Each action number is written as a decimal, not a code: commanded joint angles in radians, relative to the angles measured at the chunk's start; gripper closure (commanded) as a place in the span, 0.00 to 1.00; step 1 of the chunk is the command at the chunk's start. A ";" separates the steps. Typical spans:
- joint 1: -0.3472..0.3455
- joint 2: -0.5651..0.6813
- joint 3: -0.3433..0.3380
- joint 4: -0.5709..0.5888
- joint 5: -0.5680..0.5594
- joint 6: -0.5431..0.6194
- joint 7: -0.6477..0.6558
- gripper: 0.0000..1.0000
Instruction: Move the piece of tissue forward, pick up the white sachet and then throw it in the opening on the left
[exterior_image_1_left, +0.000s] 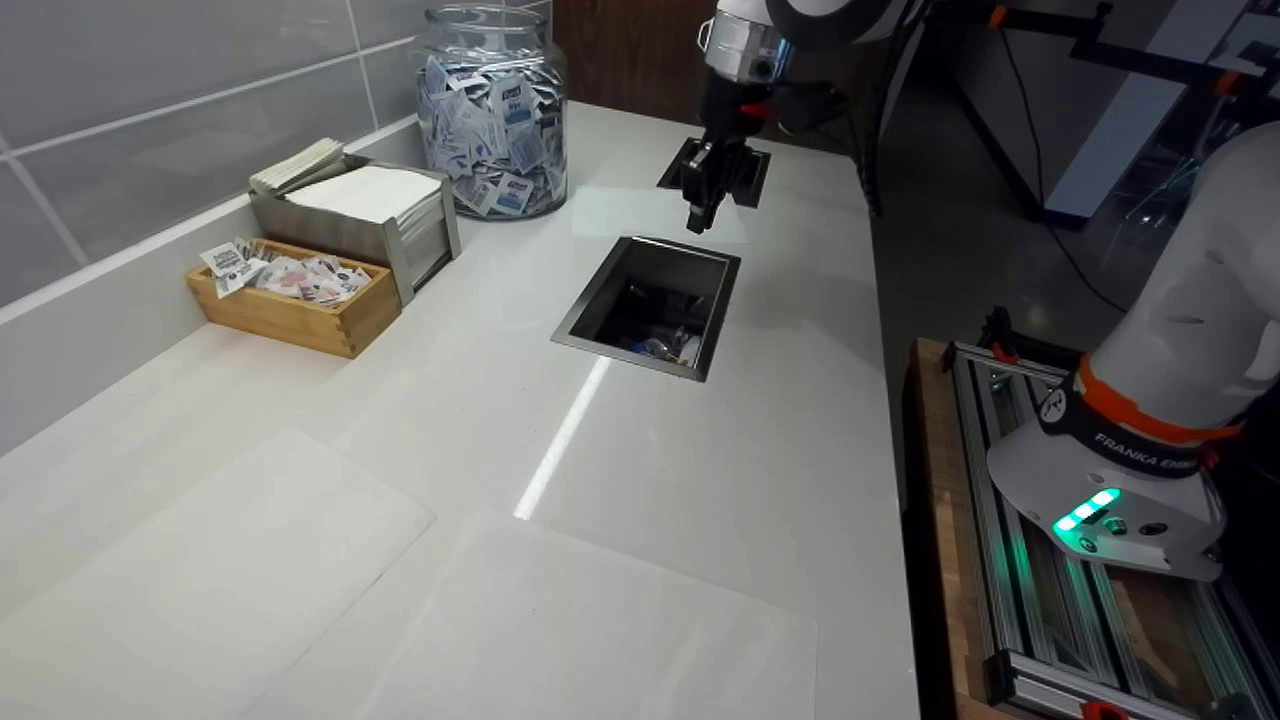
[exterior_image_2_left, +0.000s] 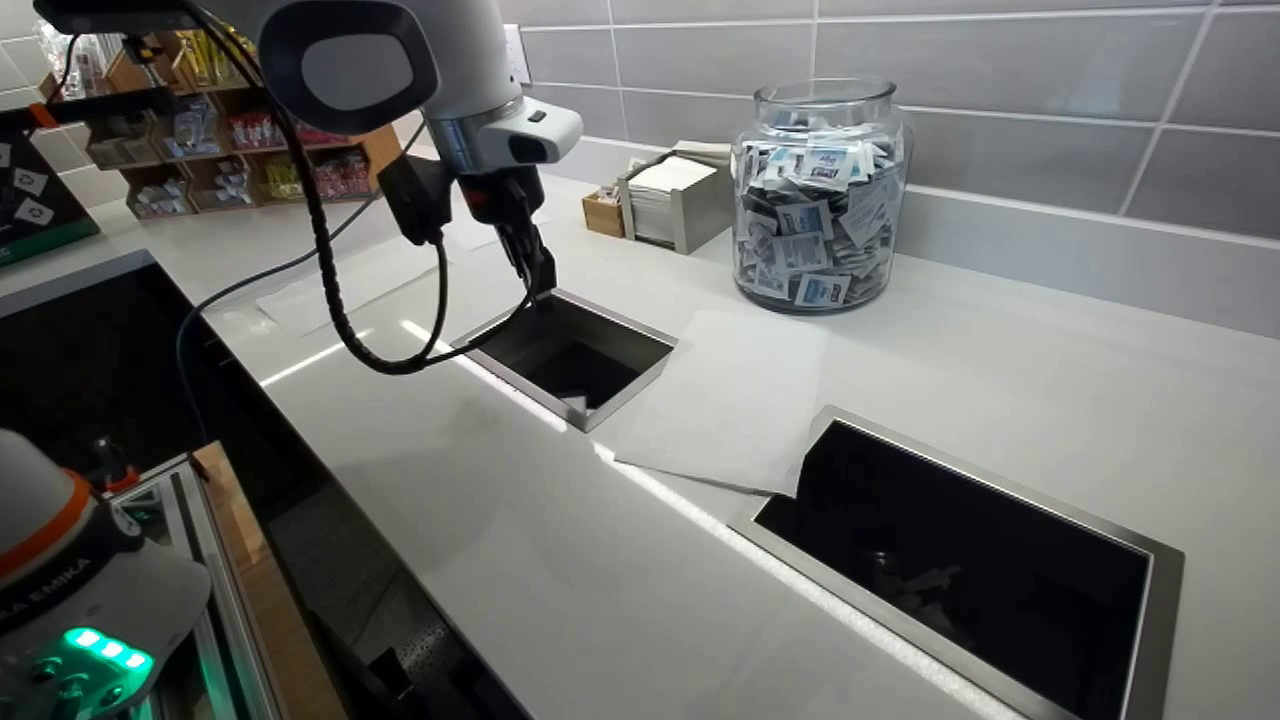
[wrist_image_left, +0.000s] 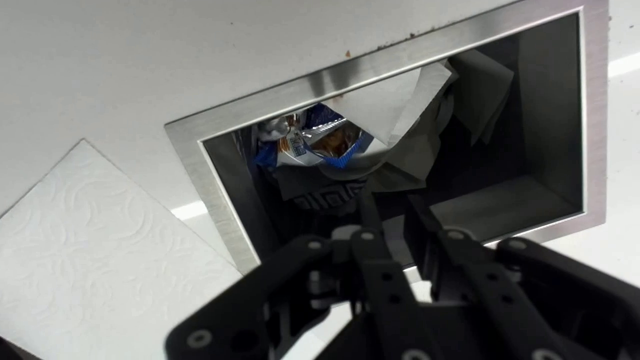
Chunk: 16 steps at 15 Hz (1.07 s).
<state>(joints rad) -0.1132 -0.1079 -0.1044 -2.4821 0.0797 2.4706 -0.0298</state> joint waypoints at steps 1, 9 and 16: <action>0.005 0.010 -0.001 0.003 -0.013 0.012 -0.009 0.51; 0.005 0.003 -0.006 -0.006 0.008 0.006 -0.027 0.00; 0.005 0.003 -0.007 0.001 0.005 -0.003 -0.055 0.00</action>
